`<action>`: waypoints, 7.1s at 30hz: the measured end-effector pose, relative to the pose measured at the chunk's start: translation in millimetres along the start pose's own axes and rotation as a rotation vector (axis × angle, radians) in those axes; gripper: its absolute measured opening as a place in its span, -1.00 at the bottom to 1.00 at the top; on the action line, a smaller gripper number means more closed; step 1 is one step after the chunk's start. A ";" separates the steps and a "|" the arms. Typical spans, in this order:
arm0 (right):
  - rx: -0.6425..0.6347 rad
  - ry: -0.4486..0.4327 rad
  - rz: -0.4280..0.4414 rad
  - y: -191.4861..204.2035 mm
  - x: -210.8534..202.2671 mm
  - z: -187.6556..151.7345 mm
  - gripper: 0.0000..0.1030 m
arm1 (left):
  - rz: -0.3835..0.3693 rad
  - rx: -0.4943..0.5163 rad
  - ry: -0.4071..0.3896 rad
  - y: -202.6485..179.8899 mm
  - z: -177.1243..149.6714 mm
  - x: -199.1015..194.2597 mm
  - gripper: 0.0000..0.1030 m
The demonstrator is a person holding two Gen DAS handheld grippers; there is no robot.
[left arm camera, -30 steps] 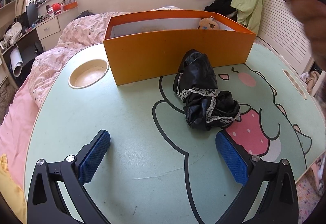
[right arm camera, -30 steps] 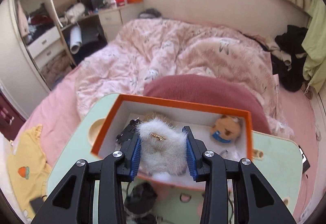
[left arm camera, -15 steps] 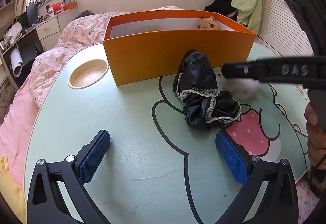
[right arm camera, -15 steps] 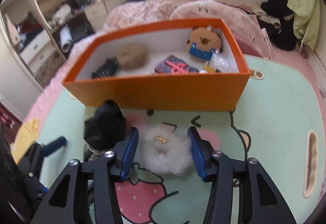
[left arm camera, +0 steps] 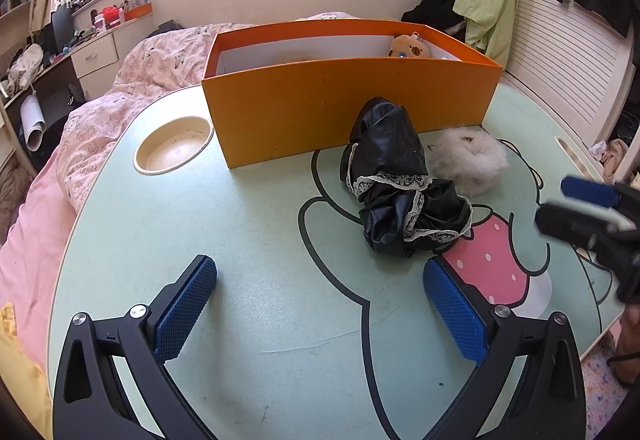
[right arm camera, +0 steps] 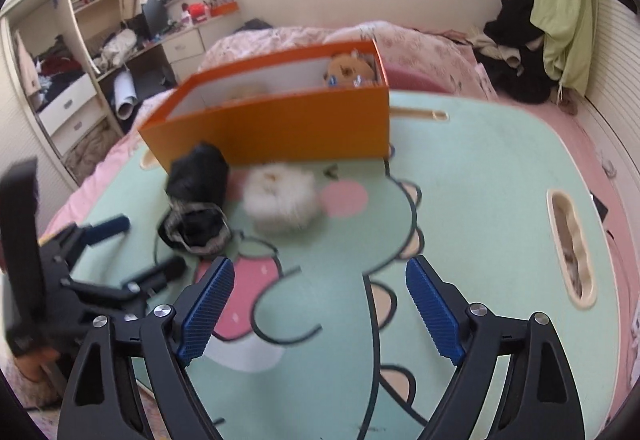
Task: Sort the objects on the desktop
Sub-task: 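Carry the white pom-pom out and place it beside the black pouch, then move the left tool over the orange box toward the red-symbol pouch, then grasp the black pouch with red symbol using the left tool, then lift the red-symbol pouch out and set it beside the black lace pouch, then reach into the orange box and grasp the brown pom-pom with the right tool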
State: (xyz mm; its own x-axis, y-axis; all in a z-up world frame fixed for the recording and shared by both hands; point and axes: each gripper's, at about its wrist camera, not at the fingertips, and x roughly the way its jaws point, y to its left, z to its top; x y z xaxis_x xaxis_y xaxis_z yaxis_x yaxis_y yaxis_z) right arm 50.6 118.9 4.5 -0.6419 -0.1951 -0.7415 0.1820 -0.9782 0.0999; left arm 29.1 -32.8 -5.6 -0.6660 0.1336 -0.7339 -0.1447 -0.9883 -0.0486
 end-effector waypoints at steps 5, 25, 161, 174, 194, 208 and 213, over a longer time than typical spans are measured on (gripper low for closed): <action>-0.067 0.039 -0.108 10.1 15.0 -5.8 1.00 | -0.001 0.003 0.000 0.0 0.1 0.4 0.99; -0.090 0.036 -0.116 8.3 19.3 -8.7 1.00 | -0.019 0.029 0.015 2.2 0.8 1.6 0.99; -0.121 0.021 -0.055 4.7 10.9 -8.1 1.00 | -0.315 -0.234 0.244 -10.0 86.7 3.8 -0.07; -0.125 0.022 -0.053 4.8 10.8 -7.9 1.00 | -0.419 -0.259 0.143 1.4 91.9 -26.4 0.36; -0.126 0.021 -0.049 3.2 10.0 -8.3 1.00 | -0.005 -0.082 0.122 -0.5 -1.9 -25.0 0.46; -0.131 0.021 -0.052 2.8 10.3 -9.4 1.00 | 0.056 -0.059 0.080 -9.1 -6.5 -7.7 1.00; -0.131 0.021 -0.052 2.4 10.5 -9.6 1.00 | 0.052 -0.055 0.078 -9.2 -4.0 -6.8 1.00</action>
State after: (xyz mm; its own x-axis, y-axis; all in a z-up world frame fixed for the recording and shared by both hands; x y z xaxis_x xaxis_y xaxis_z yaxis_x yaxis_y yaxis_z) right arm 51.4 115.2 -9.3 -0.6371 -0.1417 -0.7576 0.2456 -0.9690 -0.0253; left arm 37.8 -24.9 -2.9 -0.6122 0.0779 -0.7869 -0.0695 -0.9966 -0.0446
